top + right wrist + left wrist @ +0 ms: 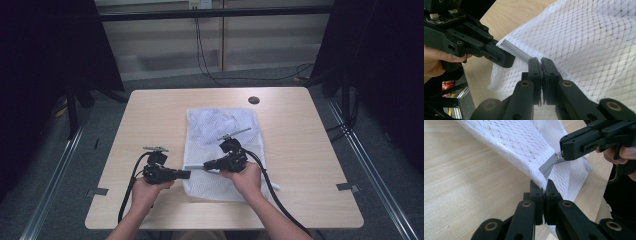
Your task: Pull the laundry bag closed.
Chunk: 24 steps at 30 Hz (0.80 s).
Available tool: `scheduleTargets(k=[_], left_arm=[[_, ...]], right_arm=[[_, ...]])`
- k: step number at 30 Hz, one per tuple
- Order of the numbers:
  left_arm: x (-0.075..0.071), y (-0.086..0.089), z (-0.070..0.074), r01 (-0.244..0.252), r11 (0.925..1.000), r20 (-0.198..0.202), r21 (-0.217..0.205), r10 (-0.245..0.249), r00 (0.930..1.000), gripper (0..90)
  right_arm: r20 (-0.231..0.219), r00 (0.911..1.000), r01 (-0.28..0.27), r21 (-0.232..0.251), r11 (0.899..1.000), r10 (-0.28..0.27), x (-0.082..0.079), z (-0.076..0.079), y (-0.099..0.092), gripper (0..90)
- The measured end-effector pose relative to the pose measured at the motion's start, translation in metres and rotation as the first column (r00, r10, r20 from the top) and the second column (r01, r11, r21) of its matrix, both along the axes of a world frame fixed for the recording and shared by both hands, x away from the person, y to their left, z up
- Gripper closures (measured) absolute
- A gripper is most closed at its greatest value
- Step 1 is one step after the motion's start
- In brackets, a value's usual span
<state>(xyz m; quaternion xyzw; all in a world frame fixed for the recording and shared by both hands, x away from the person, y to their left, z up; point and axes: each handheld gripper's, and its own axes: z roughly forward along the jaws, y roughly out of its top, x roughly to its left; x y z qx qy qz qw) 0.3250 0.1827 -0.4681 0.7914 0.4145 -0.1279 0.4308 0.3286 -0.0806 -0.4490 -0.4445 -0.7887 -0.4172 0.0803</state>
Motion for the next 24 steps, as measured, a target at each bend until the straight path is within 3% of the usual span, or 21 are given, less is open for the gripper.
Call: scheduleTargets(k=[24], left_arm=[[-0.0003,-0.0003,0.0002,0.008,1.0,-0.003,0.004,-0.008,1.0,88.3]], right_arm=[[0.01,0.9999,-0.01,-0.006,1.0,0.01,-0.0015,0.0007,-0.0033,87.1]])
